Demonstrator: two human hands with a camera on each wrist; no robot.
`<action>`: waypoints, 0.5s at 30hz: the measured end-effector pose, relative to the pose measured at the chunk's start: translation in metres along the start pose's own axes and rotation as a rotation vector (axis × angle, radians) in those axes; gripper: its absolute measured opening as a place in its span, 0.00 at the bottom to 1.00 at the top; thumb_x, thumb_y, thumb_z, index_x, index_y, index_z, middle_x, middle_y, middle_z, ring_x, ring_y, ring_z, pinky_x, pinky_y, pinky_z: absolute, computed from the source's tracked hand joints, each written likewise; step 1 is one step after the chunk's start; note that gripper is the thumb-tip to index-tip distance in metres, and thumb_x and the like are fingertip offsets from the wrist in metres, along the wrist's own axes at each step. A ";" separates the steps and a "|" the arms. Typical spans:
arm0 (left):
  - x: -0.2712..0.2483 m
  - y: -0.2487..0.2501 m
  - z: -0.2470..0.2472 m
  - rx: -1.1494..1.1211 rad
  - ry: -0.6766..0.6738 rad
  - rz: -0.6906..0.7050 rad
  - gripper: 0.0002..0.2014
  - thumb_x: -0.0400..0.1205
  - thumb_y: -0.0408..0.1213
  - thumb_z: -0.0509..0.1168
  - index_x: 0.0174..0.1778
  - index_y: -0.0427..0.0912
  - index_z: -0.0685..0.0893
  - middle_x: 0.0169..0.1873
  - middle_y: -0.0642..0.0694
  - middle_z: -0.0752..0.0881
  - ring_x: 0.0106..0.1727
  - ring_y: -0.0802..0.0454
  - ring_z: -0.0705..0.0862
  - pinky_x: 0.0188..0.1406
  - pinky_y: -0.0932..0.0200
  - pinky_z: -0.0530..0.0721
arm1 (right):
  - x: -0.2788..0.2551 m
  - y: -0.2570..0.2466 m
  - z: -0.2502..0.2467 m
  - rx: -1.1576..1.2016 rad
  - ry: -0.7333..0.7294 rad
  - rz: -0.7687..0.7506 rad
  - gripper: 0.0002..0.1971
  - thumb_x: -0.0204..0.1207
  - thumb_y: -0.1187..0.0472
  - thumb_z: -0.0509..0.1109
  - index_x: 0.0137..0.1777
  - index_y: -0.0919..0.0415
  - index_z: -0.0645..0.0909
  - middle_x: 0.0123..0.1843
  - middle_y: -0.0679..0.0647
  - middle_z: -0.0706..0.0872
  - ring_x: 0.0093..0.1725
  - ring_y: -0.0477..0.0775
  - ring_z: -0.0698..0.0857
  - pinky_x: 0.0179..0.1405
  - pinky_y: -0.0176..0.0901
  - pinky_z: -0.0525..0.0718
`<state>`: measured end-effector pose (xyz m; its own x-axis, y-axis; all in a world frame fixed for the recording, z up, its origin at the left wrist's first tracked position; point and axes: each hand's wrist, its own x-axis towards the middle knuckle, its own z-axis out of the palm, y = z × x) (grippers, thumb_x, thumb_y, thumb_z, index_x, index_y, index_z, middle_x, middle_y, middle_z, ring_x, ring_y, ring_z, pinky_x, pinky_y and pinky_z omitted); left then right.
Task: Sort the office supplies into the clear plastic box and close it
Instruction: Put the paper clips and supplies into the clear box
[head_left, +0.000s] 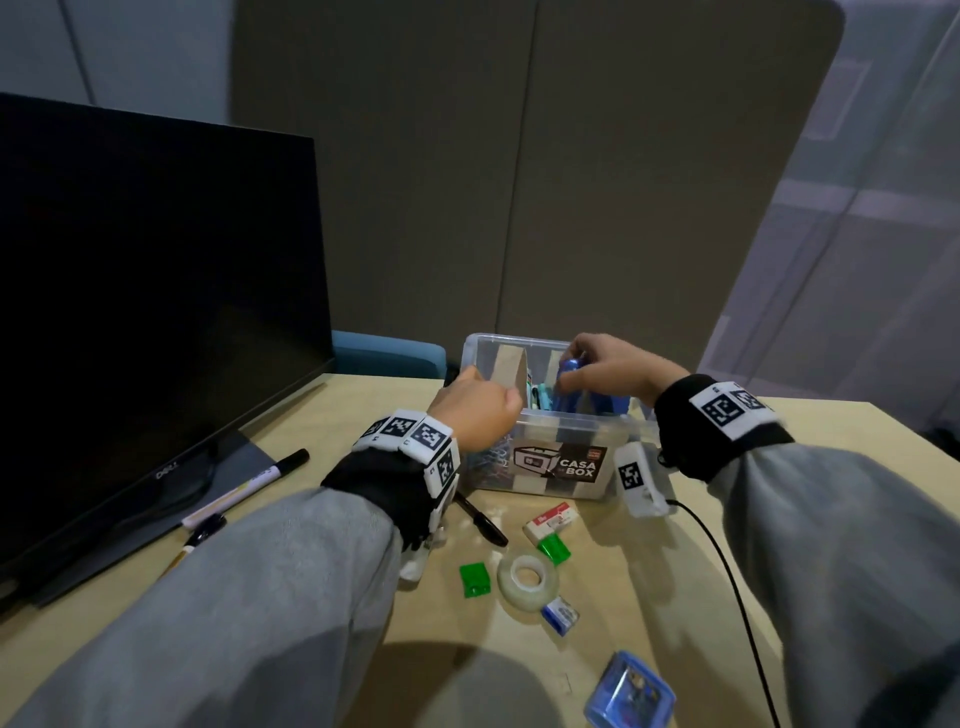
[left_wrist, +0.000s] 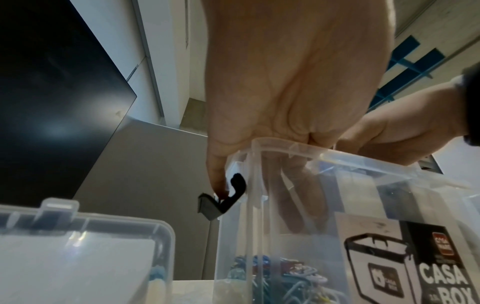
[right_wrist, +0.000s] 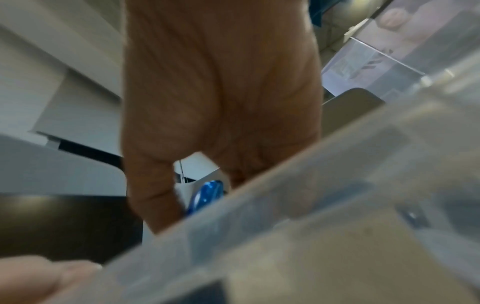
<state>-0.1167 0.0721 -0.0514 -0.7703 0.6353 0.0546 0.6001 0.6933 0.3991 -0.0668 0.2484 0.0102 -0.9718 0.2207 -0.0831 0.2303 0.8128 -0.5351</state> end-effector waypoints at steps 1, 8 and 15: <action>0.000 0.000 0.000 -0.001 0.000 0.004 0.21 0.88 0.44 0.42 0.35 0.50 0.75 0.49 0.40 0.82 0.61 0.46 0.73 0.66 0.39 0.74 | 0.001 -0.001 0.001 -0.033 -0.038 0.002 0.15 0.77 0.56 0.72 0.60 0.55 0.74 0.53 0.54 0.82 0.51 0.52 0.83 0.51 0.47 0.84; -0.002 0.001 0.003 0.012 0.041 0.031 0.21 0.89 0.43 0.42 0.33 0.50 0.73 0.46 0.42 0.82 0.59 0.51 0.70 0.64 0.41 0.75 | 0.010 0.001 0.010 -0.243 -0.099 0.028 0.14 0.82 0.54 0.59 0.62 0.57 0.79 0.62 0.59 0.81 0.60 0.61 0.80 0.62 0.59 0.80; -0.004 0.002 0.002 0.029 0.040 0.036 0.21 0.89 0.43 0.43 0.32 0.50 0.72 0.45 0.42 0.82 0.61 0.48 0.71 0.66 0.40 0.74 | 0.008 0.015 0.016 -0.438 -0.088 -0.005 0.21 0.84 0.48 0.58 0.77 0.43 0.67 0.73 0.56 0.74 0.75 0.60 0.66 0.74 0.64 0.66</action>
<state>-0.1122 0.0714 -0.0531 -0.7561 0.6459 0.1052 0.6328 0.6806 0.3693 -0.0723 0.2535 -0.0120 -0.9692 0.1852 -0.1625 0.2071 0.9696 -0.1304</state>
